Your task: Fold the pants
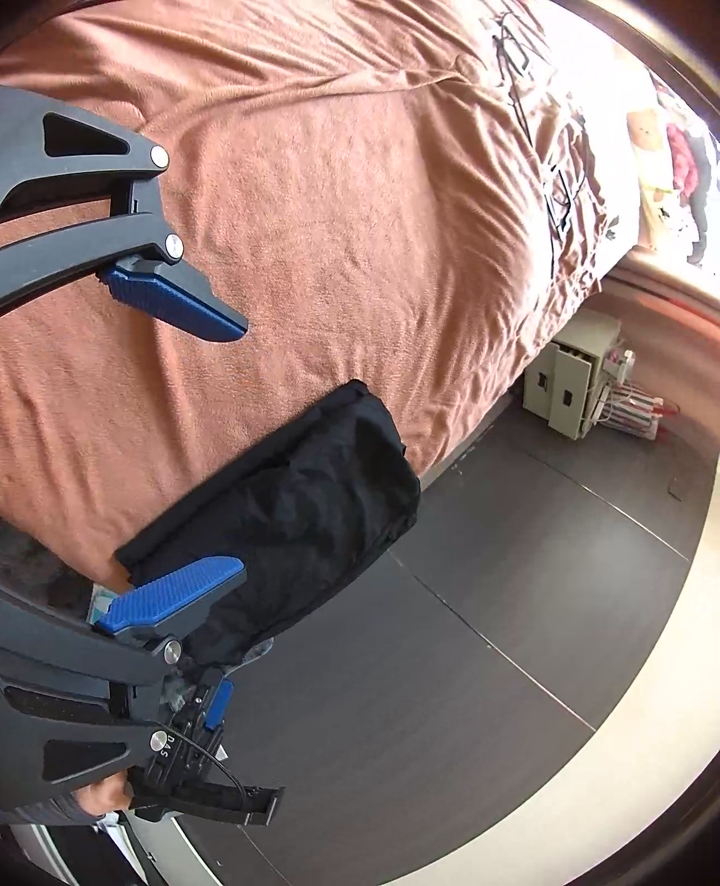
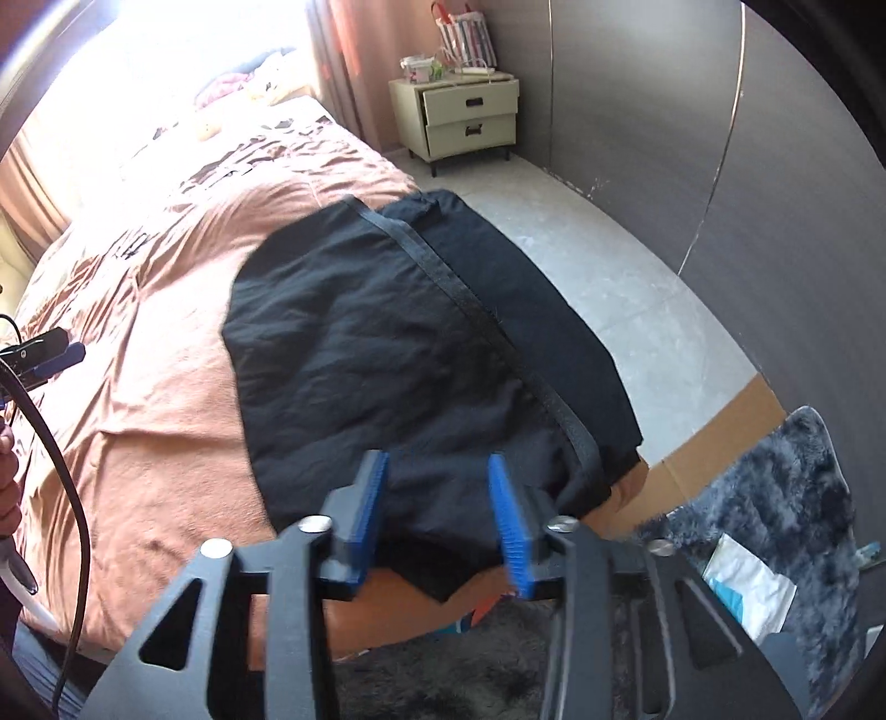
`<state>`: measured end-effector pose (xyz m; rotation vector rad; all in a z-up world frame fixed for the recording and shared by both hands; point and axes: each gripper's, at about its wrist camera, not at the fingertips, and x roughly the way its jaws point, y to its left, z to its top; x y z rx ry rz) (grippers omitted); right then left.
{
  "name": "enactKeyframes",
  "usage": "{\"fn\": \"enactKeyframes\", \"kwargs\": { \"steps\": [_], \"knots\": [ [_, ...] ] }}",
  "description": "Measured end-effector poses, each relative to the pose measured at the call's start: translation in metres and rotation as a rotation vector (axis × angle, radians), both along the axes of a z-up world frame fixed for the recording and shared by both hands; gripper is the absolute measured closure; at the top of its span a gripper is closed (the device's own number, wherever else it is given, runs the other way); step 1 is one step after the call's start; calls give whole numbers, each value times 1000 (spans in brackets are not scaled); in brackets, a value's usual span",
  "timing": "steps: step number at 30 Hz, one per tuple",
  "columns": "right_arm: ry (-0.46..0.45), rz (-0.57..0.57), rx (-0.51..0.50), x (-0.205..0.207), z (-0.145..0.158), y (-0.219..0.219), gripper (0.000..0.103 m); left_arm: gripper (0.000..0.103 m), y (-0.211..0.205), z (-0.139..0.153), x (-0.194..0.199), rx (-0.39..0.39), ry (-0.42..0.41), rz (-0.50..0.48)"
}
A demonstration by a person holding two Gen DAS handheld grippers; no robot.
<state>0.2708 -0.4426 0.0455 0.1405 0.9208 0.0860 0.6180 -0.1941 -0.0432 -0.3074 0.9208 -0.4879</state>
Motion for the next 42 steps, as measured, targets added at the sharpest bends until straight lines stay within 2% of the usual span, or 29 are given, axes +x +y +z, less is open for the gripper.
{"fn": "enactKeyframes", "kwargs": {
  "steps": [2,3,5,6,9,12,19,30,34,42],
  "knots": [
    [-24,-10,-4,-18,14,9,28,11,4,13,-12,21,-25,-9],
    [-33,-20,1,-25,21,10,24,4,7,19,-18,28,-38,-11],
    [-46,-38,16,-43,31,22,16,0,14,31,-33,48,-68,0],
    [-49,-40,18,-50,35,26,15,0,18,36,-40,52,-81,3],
    [-66,-41,11,-75,48,38,0,0,30,48,-59,53,-90,11],
    [-81,-31,18,-95,59,47,0,0,42,58,-79,44,-99,20],
    [-121,-7,25,-148,88,57,0,0,57,80,-125,117,-170,22],
    [-182,54,17,-216,120,84,0,0,84,112,-185,154,-250,41],
    [-206,80,16,-239,128,95,0,0,93,116,-211,153,-271,39],
    [-251,106,21,-281,137,114,0,0,111,121,-262,202,-327,50]
  ]
}}
